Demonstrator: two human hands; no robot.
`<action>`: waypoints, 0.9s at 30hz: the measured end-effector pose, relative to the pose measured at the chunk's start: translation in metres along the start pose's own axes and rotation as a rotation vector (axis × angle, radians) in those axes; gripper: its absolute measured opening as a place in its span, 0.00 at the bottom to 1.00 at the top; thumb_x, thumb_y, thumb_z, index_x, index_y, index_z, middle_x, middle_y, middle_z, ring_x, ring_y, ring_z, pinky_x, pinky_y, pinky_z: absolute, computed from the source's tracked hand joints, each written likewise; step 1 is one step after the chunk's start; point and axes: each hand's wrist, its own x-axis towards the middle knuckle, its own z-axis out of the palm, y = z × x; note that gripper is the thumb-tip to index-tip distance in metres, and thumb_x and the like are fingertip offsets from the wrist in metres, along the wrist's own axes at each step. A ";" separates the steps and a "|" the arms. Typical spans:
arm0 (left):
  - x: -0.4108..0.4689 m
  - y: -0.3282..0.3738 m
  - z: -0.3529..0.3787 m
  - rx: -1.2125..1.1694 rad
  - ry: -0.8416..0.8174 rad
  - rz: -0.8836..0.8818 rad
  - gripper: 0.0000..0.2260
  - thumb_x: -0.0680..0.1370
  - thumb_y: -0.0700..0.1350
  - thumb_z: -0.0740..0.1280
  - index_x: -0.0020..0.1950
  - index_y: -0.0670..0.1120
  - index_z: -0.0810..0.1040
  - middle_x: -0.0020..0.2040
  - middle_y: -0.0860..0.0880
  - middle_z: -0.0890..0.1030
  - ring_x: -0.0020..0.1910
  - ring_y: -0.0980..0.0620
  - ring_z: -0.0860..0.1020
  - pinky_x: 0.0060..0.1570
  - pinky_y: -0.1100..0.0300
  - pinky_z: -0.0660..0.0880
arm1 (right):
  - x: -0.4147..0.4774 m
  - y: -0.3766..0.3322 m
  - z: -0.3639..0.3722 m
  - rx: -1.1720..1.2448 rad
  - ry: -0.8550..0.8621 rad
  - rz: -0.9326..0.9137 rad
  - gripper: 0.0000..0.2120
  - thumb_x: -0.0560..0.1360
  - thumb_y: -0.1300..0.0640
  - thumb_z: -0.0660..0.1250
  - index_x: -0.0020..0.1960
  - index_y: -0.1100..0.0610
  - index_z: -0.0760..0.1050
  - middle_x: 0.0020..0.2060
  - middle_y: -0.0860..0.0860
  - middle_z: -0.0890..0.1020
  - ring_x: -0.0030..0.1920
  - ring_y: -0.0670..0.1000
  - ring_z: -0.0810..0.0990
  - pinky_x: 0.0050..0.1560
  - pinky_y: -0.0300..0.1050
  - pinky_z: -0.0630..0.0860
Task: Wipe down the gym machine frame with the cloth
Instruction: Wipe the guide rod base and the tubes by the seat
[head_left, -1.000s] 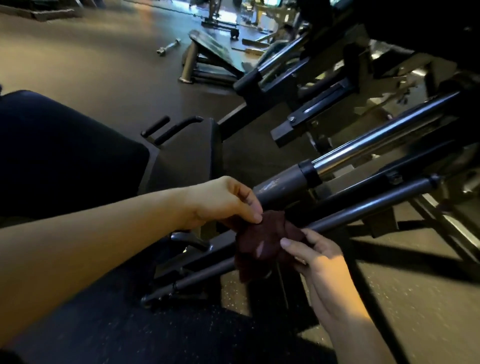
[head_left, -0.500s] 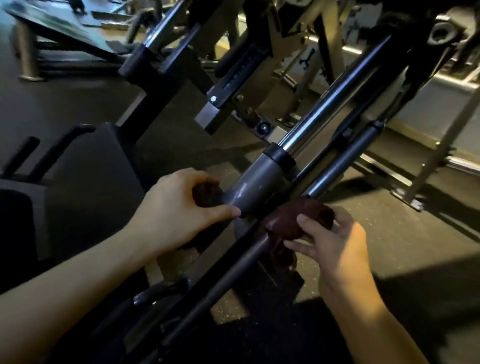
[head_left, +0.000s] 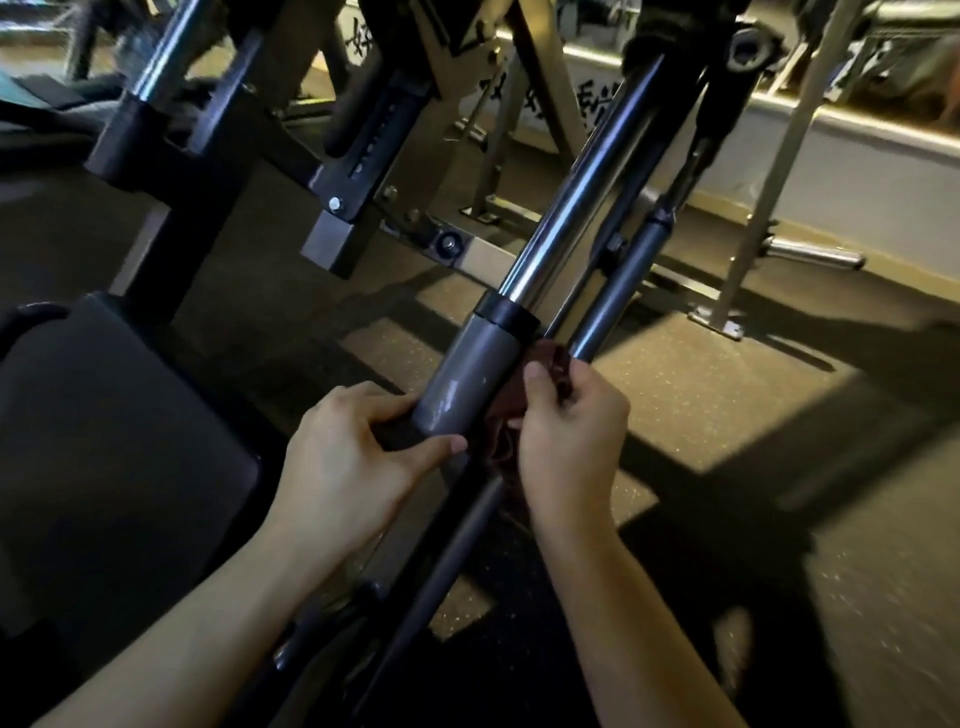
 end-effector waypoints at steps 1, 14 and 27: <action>0.000 0.001 -0.001 0.009 -0.013 0.009 0.19 0.69 0.64 0.74 0.54 0.55 0.87 0.44 0.58 0.80 0.47 0.57 0.77 0.47 0.50 0.76 | -0.010 0.004 0.002 -0.048 -0.012 -0.019 0.09 0.81 0.56 0.66 0.59 0.47 0.78 0.52 0.45 0.82 0.53 0.41 0.82 0.53 0.38 0.82; -0.005 0.003 -0.001 -0.046 -0.034 -0.079 0.25 0.68 0.68 0.73 0.58 0.55 0.85 0.47 0.58 0.81 0.46 0.58 0.81 0.46 0.48 0.81 | -0.047 0.047 0.002 -0.105 -0.343 0.042 0.10 0.80 0.56 0.68 0.48 0.41 0.77 0.47 0.42 0.83 0.50 0.36 0.81 0.57 0.41 0.81; 0.000 0.010 -0.004 -0.017 -0.085 -0.174 0.25 0.67 0.64 0.77 0.59 0.53 0.85 0.48 0.57 0.83 0.43 0.58 0.83 0.47 0.50 0.82 | -0.021 0.023 -0.006 0.176 -0.173 -0.038 0.08 0.79 0.57 0.70 0.57 0.49 0.80 0.49 0.46 0.85 0.52 0.38 0.83 0.56 0.41 0.82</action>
